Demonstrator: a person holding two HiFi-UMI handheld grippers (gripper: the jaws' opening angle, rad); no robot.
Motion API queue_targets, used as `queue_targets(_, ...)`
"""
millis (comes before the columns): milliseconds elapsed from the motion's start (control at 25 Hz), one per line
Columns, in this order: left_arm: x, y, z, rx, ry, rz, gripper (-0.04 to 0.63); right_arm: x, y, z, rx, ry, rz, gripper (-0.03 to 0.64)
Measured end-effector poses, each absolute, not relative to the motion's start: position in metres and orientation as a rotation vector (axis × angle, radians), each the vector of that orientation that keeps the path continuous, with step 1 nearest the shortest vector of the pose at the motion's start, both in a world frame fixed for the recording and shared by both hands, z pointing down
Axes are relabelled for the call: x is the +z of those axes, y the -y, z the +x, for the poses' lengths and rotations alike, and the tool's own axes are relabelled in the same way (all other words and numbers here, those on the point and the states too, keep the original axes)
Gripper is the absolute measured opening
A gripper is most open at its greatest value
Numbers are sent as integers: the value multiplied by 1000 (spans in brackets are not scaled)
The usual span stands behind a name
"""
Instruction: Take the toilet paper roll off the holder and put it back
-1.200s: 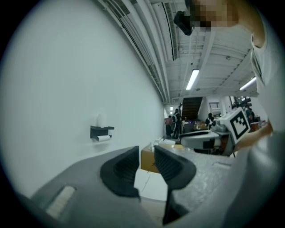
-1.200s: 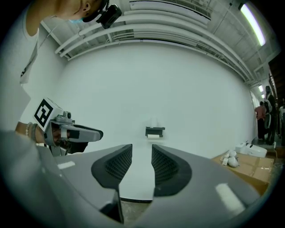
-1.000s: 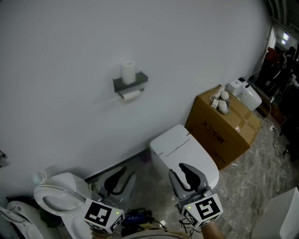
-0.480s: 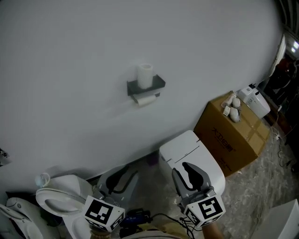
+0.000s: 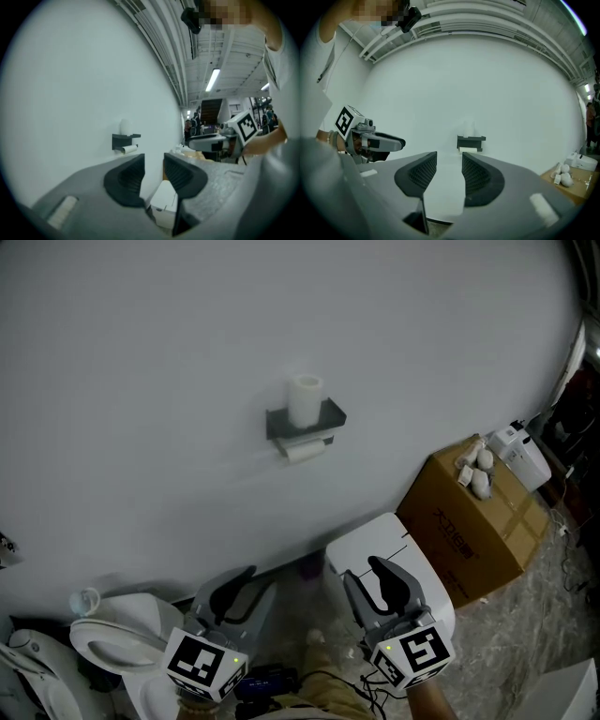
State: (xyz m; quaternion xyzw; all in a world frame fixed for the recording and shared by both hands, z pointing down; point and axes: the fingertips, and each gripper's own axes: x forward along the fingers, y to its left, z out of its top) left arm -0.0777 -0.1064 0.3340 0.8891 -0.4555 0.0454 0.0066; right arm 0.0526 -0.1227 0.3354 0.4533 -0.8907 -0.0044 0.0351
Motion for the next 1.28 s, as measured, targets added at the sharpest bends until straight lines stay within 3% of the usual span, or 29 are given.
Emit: queue_targets(1280,332,266,-94,182,1659,2622,127,298,355,5,-186,2835,1113,211)
